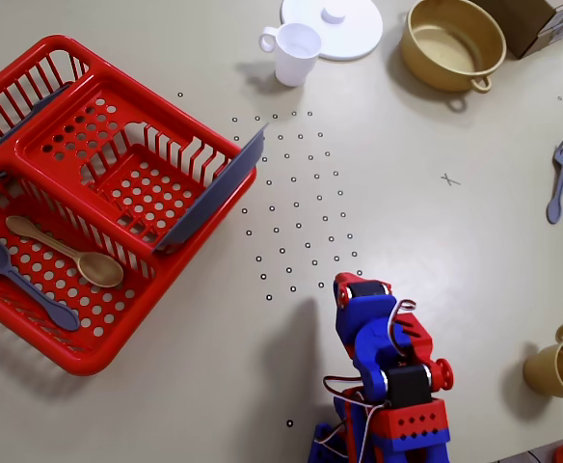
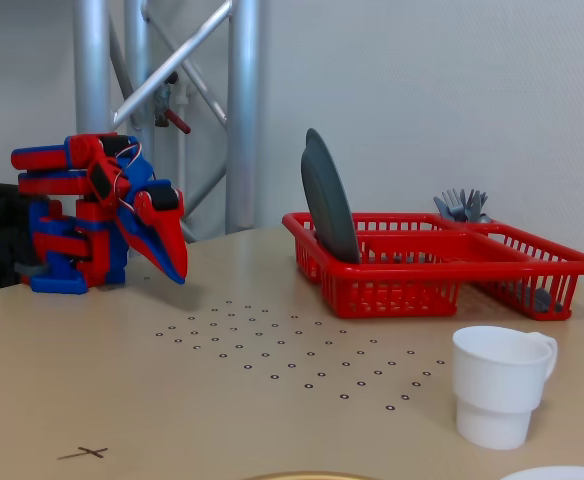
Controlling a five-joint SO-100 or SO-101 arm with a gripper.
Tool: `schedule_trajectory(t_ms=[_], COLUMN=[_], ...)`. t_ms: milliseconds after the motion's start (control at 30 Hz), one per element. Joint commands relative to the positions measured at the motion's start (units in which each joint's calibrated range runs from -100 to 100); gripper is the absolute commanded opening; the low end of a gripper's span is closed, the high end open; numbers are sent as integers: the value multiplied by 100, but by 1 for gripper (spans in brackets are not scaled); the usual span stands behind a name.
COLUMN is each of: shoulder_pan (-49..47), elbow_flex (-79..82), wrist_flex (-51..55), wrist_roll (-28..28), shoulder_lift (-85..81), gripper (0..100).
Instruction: Grasp the plate, place it on the cross drawn on the table.
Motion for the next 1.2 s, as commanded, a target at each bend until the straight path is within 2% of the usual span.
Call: schedule_trajectory(t_ms=[0, 600, 733, 867, 967, 1067, 1167], shoulder_pan=[92, 92, -44, -295, -511, -733, -834], elbow_flex=[99, 99, 99, 99, 99, 9, -698], wrist_flex=[35, 35, 35, 35, 67, 99, 99], wrist_roll=[-15, -15, 171, 493, 713, 689, 684], shoulder_lift=[-43, -43, -43, -43, -43, 126, 963], gripper=[0, 0, 0, 6, 7, 11, 15])
